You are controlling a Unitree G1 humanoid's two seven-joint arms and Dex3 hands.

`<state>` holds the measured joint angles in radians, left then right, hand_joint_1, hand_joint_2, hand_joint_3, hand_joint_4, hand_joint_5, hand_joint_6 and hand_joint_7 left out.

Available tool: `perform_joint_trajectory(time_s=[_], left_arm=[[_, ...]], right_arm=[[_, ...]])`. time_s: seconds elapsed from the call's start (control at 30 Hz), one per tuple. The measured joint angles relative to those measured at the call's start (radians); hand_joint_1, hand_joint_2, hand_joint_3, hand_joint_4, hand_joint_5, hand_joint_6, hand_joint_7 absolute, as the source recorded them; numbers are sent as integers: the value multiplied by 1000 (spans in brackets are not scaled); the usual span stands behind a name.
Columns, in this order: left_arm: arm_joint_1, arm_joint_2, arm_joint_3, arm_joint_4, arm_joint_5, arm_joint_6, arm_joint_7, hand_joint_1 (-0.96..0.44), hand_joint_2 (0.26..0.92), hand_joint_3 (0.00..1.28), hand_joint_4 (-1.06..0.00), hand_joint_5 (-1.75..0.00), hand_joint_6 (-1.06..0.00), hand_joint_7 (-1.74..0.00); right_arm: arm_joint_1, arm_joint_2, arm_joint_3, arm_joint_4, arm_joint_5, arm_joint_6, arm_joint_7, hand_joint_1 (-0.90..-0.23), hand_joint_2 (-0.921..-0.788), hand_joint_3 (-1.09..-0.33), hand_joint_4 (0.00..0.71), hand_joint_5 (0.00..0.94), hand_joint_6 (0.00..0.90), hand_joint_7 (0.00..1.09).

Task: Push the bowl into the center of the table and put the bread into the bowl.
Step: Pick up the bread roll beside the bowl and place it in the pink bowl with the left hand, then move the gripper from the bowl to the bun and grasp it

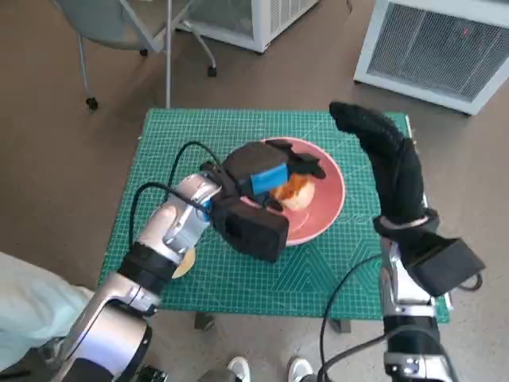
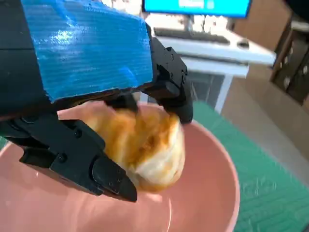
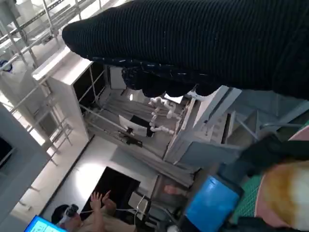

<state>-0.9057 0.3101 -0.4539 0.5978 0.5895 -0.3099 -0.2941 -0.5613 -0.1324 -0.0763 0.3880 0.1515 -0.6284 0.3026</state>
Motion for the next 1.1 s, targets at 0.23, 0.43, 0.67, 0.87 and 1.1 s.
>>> perform_joint_trajectory(time_s=[0.23,0.43,0.67,0.87,1.1], left_arm=[[40,55,28,-168,-17,80,-127,-507,830,8,-30,0,-241,-1],[98,103,77,-333,-56,145,-209,-526,825,2,-15,0,-227,0],[163,172,150,-493,-123,182,-279,-509,815,0,-25,-4,-223,0],[219,246,226,-593,-194,199,-339,-490,801,0,-39,-7,-221,0],[298,350,313,-661,-281,197,-405,-388,736,1,-34,-3,-197,0]], right_arm=[[3,2,1,-4,0,2,-5,-652,-921,-758,193,0,-1,548],[6,6,3,-7,-1,3,-9,-652,-921,-758,194,1,-1,549],[6,15,7,-9,-1,4,-11,-652,-921,-757,194,1,-1,549],[7,17,9,-8,-2,5,-11,-652,-921,-757,195,1,0,550],[8,17,11,-8,-2,6,-11,-653,-921,-755,196,1,-1,552]])
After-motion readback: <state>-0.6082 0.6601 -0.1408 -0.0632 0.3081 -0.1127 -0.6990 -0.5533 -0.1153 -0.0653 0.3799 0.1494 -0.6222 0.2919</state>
